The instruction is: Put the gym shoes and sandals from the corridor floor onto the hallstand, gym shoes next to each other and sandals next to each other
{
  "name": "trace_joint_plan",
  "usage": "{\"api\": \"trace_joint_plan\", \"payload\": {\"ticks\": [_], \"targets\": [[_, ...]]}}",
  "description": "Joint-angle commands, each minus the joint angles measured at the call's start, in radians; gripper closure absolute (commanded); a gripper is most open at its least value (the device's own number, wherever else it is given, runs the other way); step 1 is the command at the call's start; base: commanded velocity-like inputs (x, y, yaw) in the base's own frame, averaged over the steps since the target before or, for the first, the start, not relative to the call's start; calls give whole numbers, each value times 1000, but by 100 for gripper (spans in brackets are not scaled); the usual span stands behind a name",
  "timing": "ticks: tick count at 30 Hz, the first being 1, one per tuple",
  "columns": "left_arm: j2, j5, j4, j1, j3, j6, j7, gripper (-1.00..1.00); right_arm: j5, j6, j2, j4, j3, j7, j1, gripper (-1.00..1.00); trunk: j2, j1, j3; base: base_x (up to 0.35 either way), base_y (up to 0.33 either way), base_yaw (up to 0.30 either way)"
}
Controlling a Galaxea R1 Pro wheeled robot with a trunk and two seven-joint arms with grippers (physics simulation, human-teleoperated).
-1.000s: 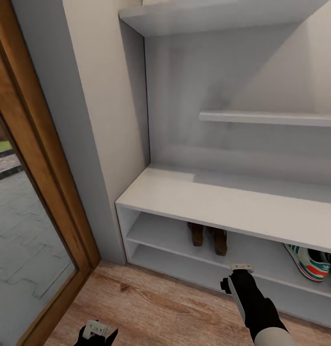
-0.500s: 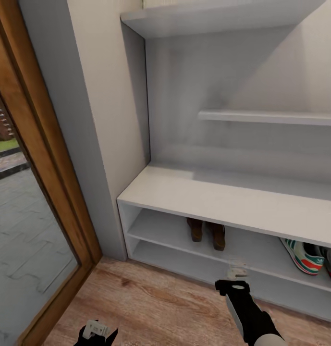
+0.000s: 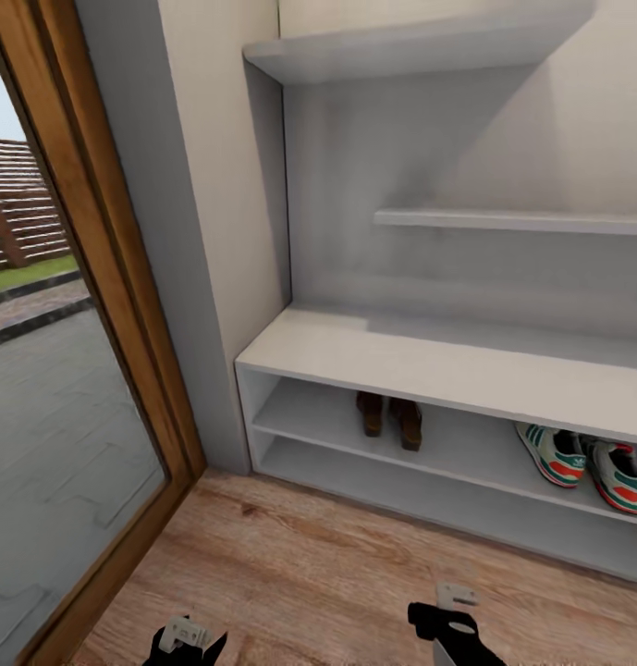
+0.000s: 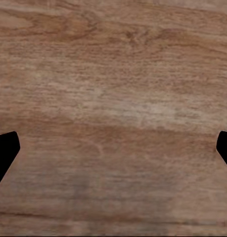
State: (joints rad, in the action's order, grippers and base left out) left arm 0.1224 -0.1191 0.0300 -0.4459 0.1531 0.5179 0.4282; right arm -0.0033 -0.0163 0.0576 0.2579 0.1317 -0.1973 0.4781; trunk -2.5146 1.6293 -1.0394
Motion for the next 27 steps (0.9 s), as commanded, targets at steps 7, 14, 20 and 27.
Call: {"api": "trace_joint_plan", "payload": {"ticks": [7,14,20,27], "targets": [[0,-11,-1,-1,8,2,4,-100,-13,3,-2,-7,5,-1,0,-100,0,0,-1,-48,0,0],[-5,-11,-1,-1,8,2,4,-100,-15,2,-6,-13,4,-1,-2,-100,0,0,-1,-2,0,0],[-12,-10,-1,-1,8,2,4,-100,-14,0,-2,-15,2,-2,-2,-100,0,0,-1,0,0,0],[-13,-11,-1,-1,8,1,3,-100,-11,-2,-3,-17,2,-2,-2,-100,0,0,-1,0,0,0]]}}
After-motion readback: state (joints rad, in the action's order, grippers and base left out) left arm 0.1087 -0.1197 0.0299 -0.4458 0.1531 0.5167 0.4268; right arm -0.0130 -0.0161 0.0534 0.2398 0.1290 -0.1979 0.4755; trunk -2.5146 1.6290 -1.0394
